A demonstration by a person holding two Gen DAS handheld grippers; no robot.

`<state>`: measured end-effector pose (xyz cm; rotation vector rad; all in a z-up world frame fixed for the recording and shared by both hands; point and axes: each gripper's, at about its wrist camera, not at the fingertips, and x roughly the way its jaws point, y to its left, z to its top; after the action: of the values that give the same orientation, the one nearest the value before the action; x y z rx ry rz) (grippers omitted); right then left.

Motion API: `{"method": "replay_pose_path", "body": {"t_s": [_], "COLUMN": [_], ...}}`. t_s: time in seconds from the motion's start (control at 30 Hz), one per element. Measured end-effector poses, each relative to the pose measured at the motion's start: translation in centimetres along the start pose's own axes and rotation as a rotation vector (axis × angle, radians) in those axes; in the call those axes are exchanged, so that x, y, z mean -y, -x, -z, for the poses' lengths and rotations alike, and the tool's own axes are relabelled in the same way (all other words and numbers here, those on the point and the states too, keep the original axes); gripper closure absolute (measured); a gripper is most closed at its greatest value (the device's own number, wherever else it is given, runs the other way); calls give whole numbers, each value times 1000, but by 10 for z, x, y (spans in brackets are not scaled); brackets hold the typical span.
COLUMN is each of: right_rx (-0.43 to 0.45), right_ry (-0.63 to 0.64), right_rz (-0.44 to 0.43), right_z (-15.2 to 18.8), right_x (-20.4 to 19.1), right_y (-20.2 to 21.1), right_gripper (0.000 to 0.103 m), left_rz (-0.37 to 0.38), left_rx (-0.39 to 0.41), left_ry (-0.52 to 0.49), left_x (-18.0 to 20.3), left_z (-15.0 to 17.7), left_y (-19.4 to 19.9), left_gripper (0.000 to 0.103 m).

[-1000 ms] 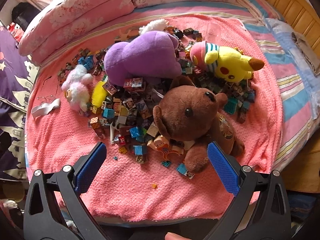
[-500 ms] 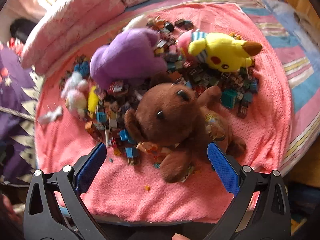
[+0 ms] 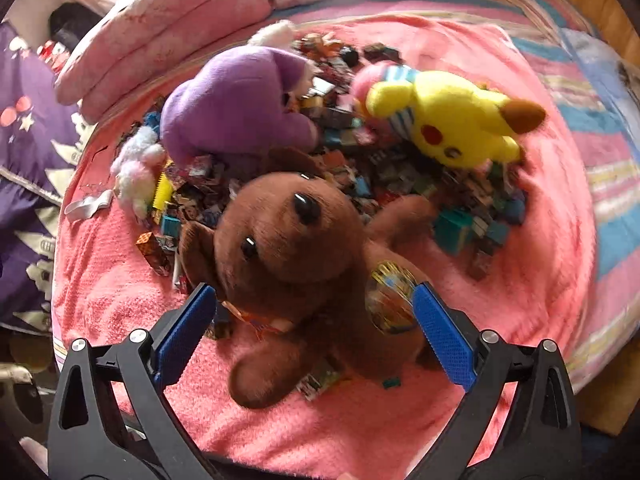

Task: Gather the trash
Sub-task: 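Move the right gripper to the brown teddy bear and close on it, then lift the brown teddy bear with the right gripper off the bed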

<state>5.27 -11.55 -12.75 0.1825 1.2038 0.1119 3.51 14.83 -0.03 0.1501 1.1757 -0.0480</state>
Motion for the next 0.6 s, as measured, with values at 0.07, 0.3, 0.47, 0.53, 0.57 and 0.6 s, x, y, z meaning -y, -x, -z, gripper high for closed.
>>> {"method": "replay_pose_path", "body": {"t_s": [0.07,0.3,0.47,0.53,0.57,0.6], "right_rx": [5,-46,-60,-57,-56,-58], "right_ry": [53,165,239,247,252,254], "right_rz": [-1,32,28,21,18,16], "right_z": [-5,-19,-20,-22,-22,-23], "right_x": [-8,-26,-38,-38,-38,-38], "right_y": [-9,-45,-59,-62,-65,-67], "right_gripper": [7,8,8,8,8,7], "left_rz": [-5,-25,-47,-59,-61,-67], "left_rx": [-7,-23,-37,-44,-47,-55], "left_ry": [3,29,49,59,62,69], "left_x": [1,5,8,8,8,9], "left_z": [0,-1,-3,-4,-4,-4], "left_y": [-1,-7,-12,-15,-15,-17], "left_gripper": [7,7,7,7,7,7]}}
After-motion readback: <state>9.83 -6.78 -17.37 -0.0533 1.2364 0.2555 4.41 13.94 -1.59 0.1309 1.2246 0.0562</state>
